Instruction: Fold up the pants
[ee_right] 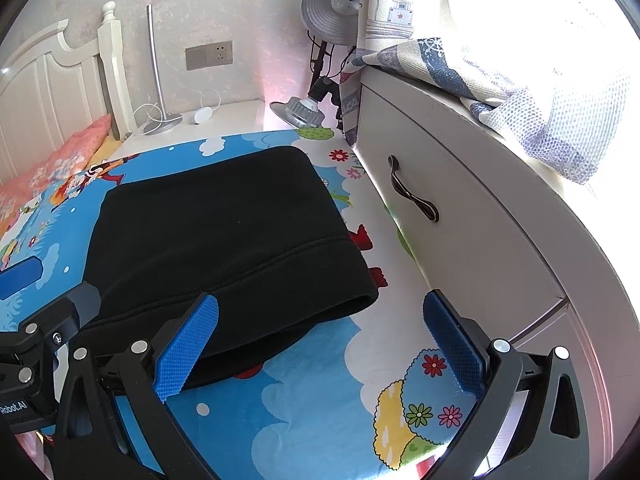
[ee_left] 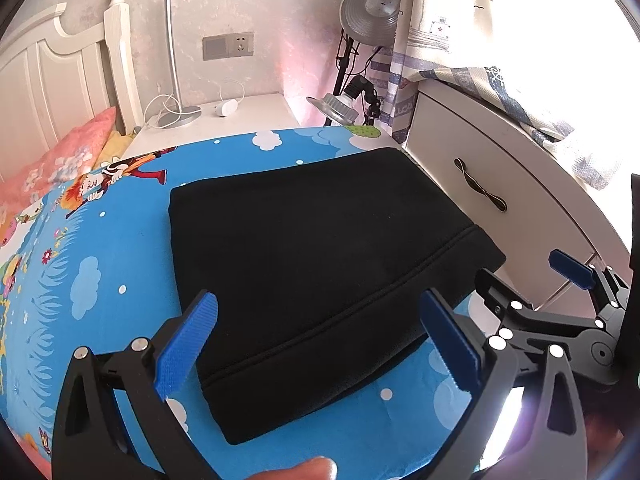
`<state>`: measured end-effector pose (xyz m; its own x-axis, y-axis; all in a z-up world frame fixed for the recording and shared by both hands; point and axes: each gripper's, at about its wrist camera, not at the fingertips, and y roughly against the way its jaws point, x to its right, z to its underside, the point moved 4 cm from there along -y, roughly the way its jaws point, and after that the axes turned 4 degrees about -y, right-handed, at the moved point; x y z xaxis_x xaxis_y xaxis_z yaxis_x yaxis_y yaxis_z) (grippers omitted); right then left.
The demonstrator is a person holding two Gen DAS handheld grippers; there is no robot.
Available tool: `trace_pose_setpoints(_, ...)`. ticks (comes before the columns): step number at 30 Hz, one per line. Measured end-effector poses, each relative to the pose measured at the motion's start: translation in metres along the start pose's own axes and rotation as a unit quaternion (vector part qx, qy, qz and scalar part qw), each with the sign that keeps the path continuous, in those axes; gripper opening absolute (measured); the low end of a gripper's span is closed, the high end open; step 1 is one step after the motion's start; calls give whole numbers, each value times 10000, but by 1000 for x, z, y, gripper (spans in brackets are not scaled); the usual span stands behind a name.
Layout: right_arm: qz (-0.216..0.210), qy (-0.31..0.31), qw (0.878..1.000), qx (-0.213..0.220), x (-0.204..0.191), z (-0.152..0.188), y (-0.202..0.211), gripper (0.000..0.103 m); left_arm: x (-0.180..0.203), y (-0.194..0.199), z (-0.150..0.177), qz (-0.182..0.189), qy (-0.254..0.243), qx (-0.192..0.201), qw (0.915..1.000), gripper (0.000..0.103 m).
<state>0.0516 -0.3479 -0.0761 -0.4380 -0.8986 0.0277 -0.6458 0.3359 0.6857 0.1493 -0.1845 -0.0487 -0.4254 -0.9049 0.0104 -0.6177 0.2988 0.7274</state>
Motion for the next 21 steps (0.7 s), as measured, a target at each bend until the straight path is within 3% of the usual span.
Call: trace_pose_setpoints(21, -1, -4, 10000, 1, 0, 2, 1, 99, -1, 1, 1, 23, 0, 11, 10000, 101)
